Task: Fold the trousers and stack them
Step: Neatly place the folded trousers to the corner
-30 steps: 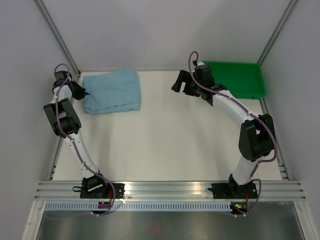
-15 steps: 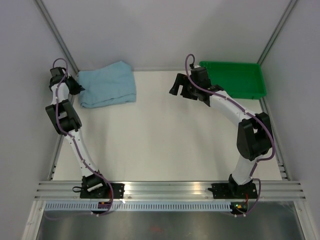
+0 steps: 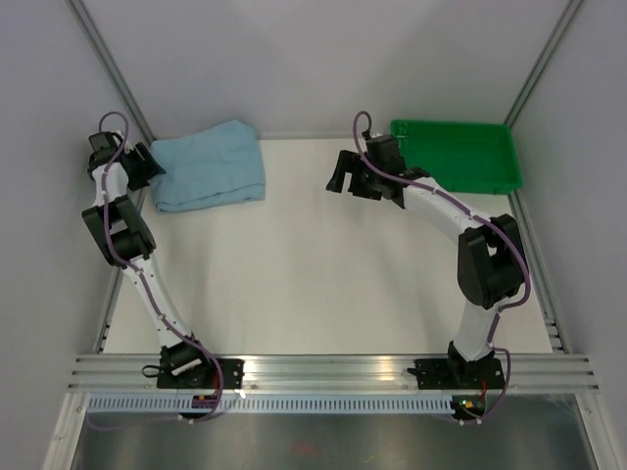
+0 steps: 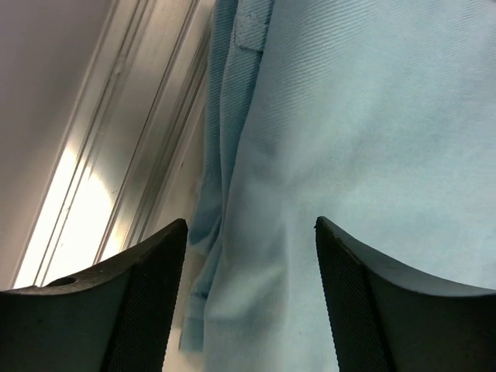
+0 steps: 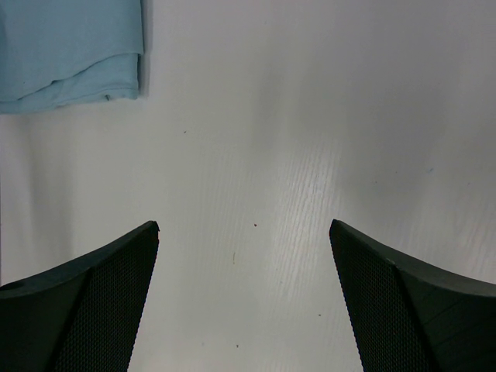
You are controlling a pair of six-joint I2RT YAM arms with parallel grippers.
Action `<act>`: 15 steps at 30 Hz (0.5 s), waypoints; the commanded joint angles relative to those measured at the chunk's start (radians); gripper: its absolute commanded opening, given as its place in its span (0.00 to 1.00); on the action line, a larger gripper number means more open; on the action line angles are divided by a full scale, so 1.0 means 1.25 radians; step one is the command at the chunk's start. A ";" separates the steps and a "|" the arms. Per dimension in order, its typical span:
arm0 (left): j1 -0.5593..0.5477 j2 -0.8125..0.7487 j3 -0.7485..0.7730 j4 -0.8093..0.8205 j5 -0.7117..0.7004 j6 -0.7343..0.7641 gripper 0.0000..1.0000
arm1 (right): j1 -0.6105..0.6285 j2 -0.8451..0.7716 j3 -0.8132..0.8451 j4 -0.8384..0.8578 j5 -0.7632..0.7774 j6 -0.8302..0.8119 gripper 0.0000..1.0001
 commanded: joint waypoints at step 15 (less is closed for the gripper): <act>0.022 -0.578 -0.580 0.356 0.133 -0.002 0.81 | -0.027 -0.116 0.024 0.012 0.051 -0.167 0.98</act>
